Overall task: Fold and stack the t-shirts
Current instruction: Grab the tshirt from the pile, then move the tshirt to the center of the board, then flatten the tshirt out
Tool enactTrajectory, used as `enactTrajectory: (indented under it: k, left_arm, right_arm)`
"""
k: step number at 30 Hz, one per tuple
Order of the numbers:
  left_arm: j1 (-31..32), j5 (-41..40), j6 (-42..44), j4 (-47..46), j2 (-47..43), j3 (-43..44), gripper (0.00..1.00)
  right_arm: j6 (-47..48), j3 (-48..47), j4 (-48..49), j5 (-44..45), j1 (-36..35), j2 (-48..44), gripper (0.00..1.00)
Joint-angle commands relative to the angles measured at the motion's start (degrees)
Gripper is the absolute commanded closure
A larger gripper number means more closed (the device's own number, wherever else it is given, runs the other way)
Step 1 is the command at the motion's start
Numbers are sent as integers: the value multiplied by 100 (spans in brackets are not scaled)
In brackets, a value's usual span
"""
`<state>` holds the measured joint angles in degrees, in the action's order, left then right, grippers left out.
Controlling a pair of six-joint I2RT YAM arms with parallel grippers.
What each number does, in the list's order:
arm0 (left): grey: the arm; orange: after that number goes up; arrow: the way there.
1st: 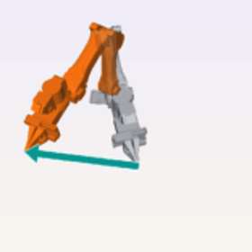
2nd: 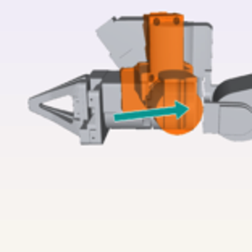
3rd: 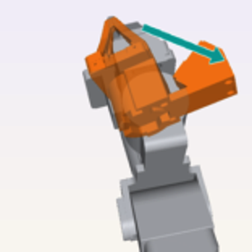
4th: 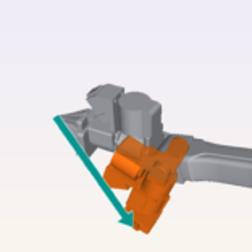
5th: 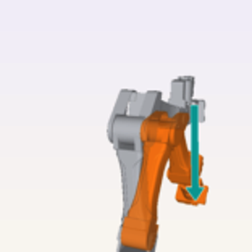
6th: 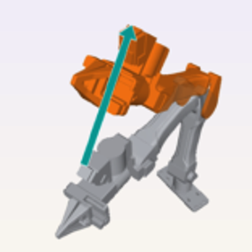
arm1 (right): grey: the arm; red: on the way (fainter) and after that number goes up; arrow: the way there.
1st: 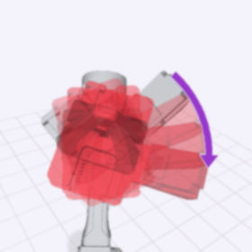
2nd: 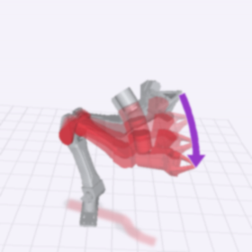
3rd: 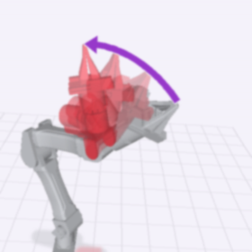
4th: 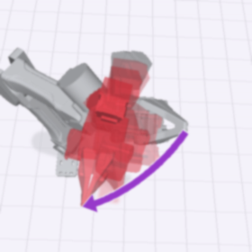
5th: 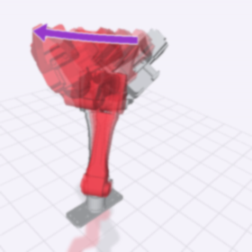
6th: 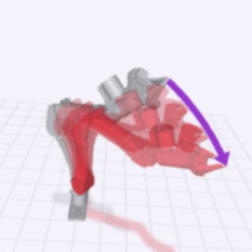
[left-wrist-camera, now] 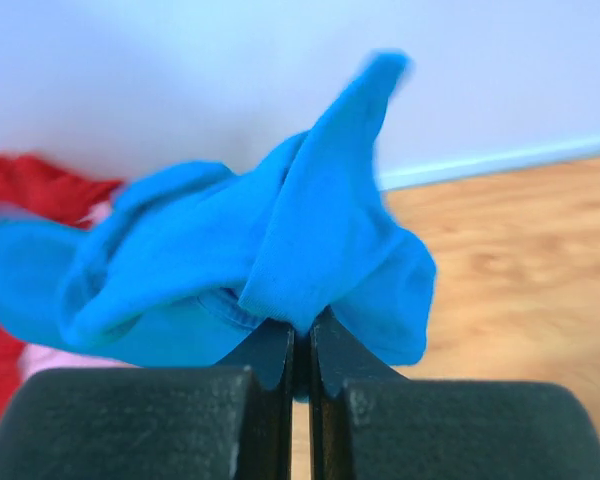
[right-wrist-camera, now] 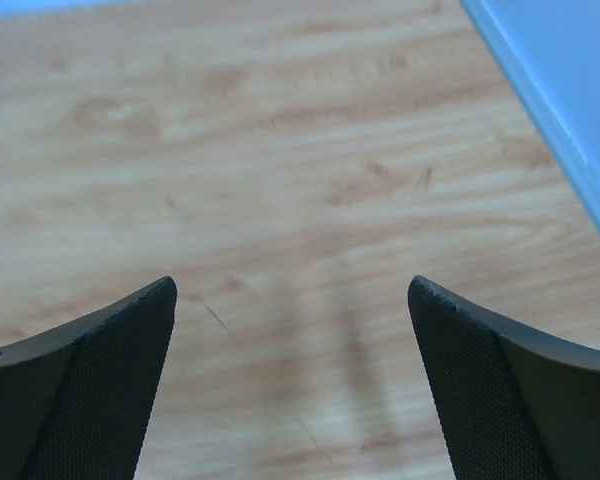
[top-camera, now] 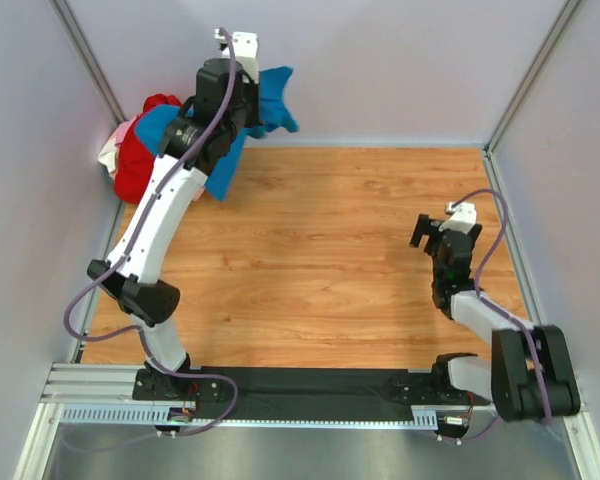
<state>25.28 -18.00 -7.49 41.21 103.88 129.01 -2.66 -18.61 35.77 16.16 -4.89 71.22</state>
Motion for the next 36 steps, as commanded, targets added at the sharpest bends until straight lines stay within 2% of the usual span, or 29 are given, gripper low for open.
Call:
enactTrajectory:
  k: [1,3,5,6,7,8,10,13,15,20,24,26,27,30,31,36]
  left_arm:
    - [687,78,239,545,-175,107,100]
    - [1145,251,-32,826,18,-50,100]
    - [1443,891,-296,1002,333,-200,58]
    - [1541,1417,-376,1125,500,-192,37]
    - [1620,1474,-463,1317,676,-114,1]
    - [1725,1510,-560,1685,956,-52,0]
    - [1954,1484,-754,1759,968,-375,0]
    - [2078,1492,-1026,1006,154,-1648,0]
    - [2086,1440,-1149,863,-164,-2350,0]
    - [2086,1167,-1299,853,-990,-3372,2]
    - [2157,1316,-1492,275,-1519,-4804,5]
    - [2166,1483,-1747,-208,-1668,-5496,5]
    - [2166,1736,-1852,-401,-1704,-5718,5]
    - [2166,2228,-2204,-1201,-1765,-6387,7]
    - [2174,2300,-2248,-1438,-1731,-6493,7]
    - [2236,2406,-2275,-1599,-1607,-6801,11]
  right_arm:
    - [-673,-1195,-1873,72,-56,-1135,0]
    - [-1348,-1916,-2519,-104,-48,-1670,0]
    - [-2207,-2590,-3897,227,-48,-2048,0]
    - [-2213,-2760,-4302,525,-39,-2146,0]
    - [-2082,-2884,-4768,502,-21,-2217,0]
    - [-1942,-3146,-4990,450,-21,-2287,0]
    - [-1861,-3428,-5760,510,-21,-2402,0]
    - [-1949,-3807,-6536,467,-21,-2490,0]
    - [-2010,-3791,-6653,214,-21,-2552,0]
    - [-2335,-3693,-6872,-245,-21,-2333,0]
    - [-2897,-3536,-7452,113,75,-1656,1]
    - [-2968,-3203,-7339,-86,285,-1402,4]
    - [-3021,-3106,-7260,-513,748,-1296,5]
    - [-3118,-2859,-6821,-1534,1557,-734,15]
    - [-3083,-2893,-6803,-1763,1639,-558,19]
    - [-2959,-3192,-6645,-1801,1736,541,20]
